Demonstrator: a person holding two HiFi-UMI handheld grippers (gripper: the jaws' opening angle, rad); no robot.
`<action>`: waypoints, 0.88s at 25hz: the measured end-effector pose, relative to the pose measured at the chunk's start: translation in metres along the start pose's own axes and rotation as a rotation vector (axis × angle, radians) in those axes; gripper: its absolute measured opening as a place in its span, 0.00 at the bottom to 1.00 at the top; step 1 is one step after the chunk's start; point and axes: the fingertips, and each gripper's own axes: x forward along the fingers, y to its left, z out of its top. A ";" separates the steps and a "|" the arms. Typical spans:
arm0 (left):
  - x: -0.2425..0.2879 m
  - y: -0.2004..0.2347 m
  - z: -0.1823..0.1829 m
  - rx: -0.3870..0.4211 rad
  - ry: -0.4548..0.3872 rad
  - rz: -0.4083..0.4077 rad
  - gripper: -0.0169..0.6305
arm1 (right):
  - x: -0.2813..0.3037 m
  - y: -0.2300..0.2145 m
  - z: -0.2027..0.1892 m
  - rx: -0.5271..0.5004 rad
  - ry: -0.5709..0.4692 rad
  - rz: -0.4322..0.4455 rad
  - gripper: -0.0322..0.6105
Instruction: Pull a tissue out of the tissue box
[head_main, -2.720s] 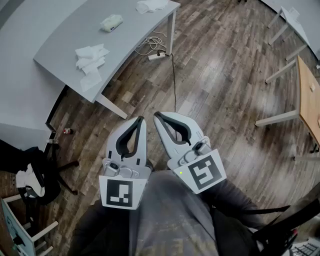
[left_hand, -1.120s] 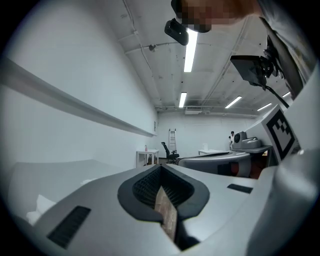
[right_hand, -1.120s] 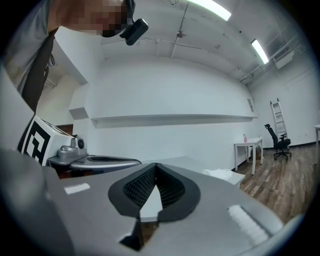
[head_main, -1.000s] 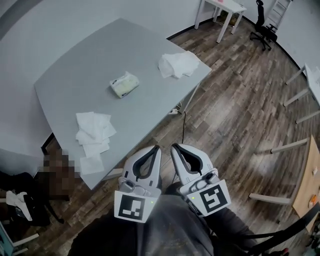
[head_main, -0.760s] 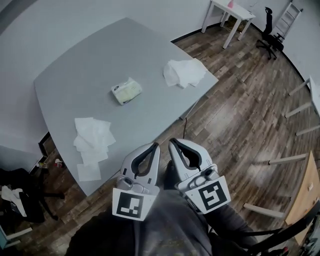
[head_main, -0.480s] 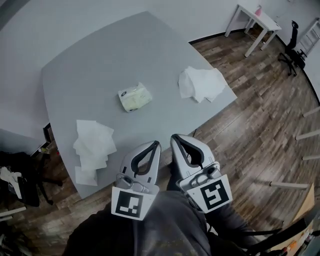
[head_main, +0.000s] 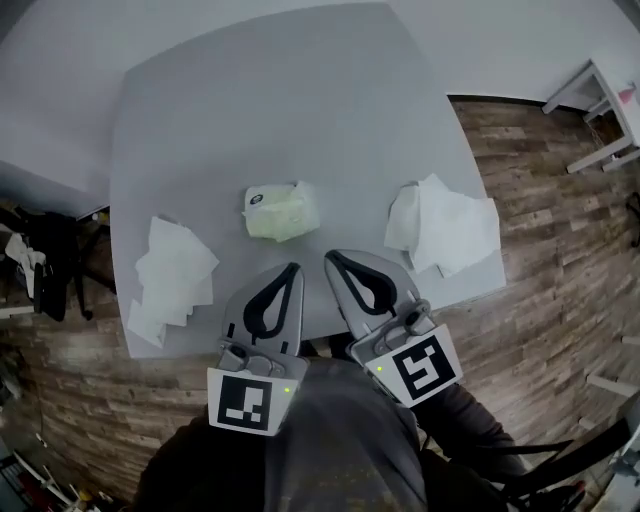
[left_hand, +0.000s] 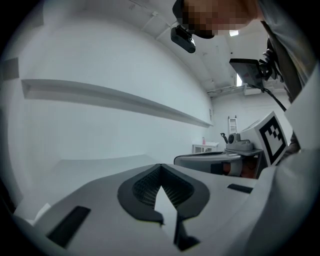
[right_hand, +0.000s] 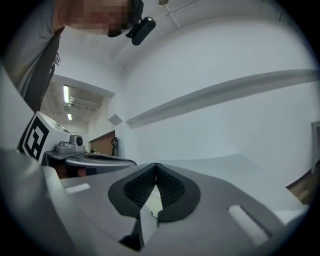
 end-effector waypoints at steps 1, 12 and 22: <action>0.010 0.002 -0.005 -0.005 0.003 0.034 0.02 | 0.005 -0.011 -0.003 -0.004 0.000 0.035 0.05; 0.058 0.067 -0.071 -0.154 0.080 0.223 0.02 | 0.087 -0.034 -0.055 -0.136 0.126 0.328 0.25; 0.093 0.106 -0.151 -0.300 0.207 0.250 0.02 | 0.140 -0.063 -0.142 -0.210 0.313 0.423 0.28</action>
